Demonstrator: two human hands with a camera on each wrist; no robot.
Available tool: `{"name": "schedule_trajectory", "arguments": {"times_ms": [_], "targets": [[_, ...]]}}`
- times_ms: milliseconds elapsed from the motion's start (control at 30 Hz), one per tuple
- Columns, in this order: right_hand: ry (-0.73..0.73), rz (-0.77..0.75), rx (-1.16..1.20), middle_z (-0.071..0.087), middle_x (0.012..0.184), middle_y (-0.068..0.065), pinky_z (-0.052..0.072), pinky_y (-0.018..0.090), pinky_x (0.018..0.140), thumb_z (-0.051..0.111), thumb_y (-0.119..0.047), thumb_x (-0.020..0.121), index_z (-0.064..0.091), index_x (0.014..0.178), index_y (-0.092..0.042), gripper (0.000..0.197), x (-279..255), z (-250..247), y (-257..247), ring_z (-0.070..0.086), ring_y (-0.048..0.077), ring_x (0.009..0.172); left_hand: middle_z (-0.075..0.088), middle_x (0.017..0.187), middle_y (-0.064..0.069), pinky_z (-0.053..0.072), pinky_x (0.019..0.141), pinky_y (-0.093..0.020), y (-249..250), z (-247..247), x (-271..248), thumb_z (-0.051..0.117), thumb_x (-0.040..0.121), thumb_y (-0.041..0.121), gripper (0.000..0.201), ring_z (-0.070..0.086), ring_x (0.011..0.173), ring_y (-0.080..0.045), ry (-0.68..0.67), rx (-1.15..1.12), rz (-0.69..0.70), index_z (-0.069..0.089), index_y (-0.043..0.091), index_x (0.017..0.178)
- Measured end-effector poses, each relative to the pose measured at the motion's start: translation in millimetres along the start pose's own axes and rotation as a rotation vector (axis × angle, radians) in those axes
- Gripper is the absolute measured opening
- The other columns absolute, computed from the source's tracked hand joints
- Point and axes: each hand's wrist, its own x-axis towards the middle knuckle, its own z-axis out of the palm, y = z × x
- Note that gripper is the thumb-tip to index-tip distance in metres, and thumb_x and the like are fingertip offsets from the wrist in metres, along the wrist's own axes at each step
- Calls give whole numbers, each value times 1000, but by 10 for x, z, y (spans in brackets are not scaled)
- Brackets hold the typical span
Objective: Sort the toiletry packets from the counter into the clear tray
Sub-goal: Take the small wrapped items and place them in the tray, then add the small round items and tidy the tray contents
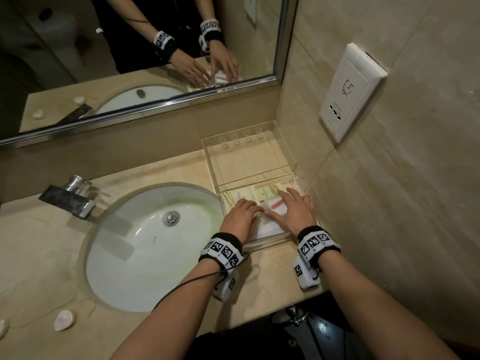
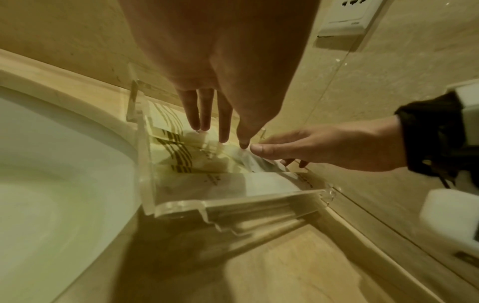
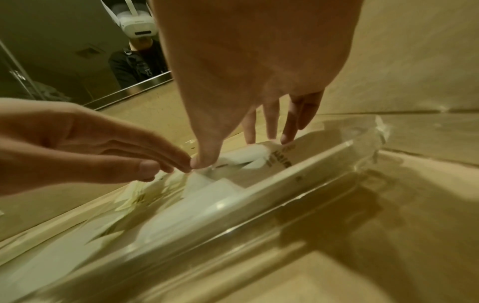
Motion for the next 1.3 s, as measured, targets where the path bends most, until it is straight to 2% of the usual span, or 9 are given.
{"name": "schedule_trajectory", "arguments": {"times_ms": [100,233,467,600,700,833,1000,1100,1300], "targets": [[-52,13,-21,43,150,0,24,45,112,47,-80,77,41,143,-31,83,37,3,15,40,32,129,53,137,-1,37,109,-32,-46,9,5,50,95,22,31,40,132,-21,-1,-3,-24,58,22,125],[13,40,-29,46,146,0,32,42,106,50,-76,78,44,141,-30,79,-50,23,-22,42,30,122,44,145,-7,32,113,-34,-80,10,15,50,95,21,34,34,137,-23,-12,-13,-73,54,17,129],[12,59,-23,40,152,3,28,43,110,49,-75,80,42,144,-28,80,-47,25,-51,39,33,128,28,154,-13,22,119,-38,-114,-14,10,46,97,22,45,22,144,-30,-86,53,-169,40,16,142],[20,70,5,33,155,6,25,44,112,49,-77,79,37,147,-28,85,-86,-74,-104,37,34,131,36,150,-10,28,116,-39,-150,-101,-9,49,95,19,43,28,141,-27,-27,-13,-154,45,17,138],[110,65,49,40,149,9,28,43,109,52,-72,81,46,141,-22,79,-110,-202,-288,41,32,128,49,136,-7,38,107,-38,-223,-249,-56,49,95,20,32,38,132,-23,81,-97,-160,55,15,126],[196,-77,184,55,127,6,37,42,100,60,-61,84,59,123,-19,57,-136,-240,-833,51,26,113,61,114,-2,47,91,-35,-466,-554,-306,47,96,24,22,52,110,-19,160,-252,-314,62,18,112],[113,-373,376,62,107,-2,50,42,85,65,-49,86,63,109,-21,37,-215,3,-1802,59,17,90,70,99,0,54,80,-32,-1024,-971,-989,51,94,21,17,63,81,-14,286,-408,-583,67,18,98],[5,-504,456,64,101,-3,52,32,79,69,-41,86,65,105,-18,30,-317,200,-2447,61,12,82,71,92,2,54,76,-33,-1437,-1158,-1577,53,91,23,15,64,76,-16,374,-415,-759,67,20,94],[-336,-665,490,65,93,-7,51,27,76,68,-30,88,63,102,-23,17,-683,775,-3559,63,9,80,68,80,3,55,70,-31,-2092,-1371,-2805,58,85,20,9,62,68,-15,519,-410,-1100,66,23,87]]}}
